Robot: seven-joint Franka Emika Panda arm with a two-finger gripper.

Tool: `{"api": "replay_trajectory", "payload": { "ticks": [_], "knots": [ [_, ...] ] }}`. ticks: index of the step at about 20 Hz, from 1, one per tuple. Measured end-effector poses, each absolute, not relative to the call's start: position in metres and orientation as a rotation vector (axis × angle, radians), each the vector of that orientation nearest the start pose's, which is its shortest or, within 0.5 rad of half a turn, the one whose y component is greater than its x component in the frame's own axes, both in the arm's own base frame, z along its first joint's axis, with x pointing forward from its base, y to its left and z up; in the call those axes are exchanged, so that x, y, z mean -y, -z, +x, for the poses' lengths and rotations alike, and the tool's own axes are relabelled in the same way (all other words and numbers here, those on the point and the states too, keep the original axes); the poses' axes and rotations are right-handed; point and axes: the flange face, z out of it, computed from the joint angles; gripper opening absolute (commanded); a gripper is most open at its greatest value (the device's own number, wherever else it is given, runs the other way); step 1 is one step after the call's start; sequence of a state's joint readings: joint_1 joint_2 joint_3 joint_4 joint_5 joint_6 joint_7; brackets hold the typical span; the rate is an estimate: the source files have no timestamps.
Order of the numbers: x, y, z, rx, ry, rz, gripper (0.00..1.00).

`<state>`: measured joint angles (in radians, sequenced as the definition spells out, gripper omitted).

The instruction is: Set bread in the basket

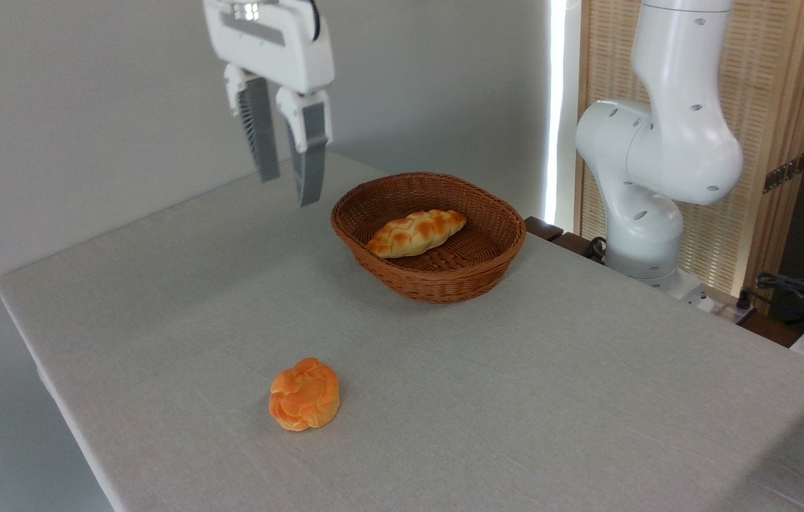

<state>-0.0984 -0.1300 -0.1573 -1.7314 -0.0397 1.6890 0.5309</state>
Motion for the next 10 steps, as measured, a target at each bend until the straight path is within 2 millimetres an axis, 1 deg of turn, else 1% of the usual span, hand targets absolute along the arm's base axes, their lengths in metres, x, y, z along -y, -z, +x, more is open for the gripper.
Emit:
{"api": "replay_trajectory", "payload": {
  "ticks": [2, 4, 8, 10],
  "knots": [
    [0.126, -0.623, 0.53, -1.165, 0.133, -2.932, 1.0],
    [0.119, -0.617, 0.542, -1.145, 0.116, -2.947, 1.0],
    [0.114, -0.607, 0.549, -1.143, 0.075, -2.957, 1.0],
    [0.107, -0.601, 0.554, -1.138, 0.06, -2.961, 1.0]
  ]
}}
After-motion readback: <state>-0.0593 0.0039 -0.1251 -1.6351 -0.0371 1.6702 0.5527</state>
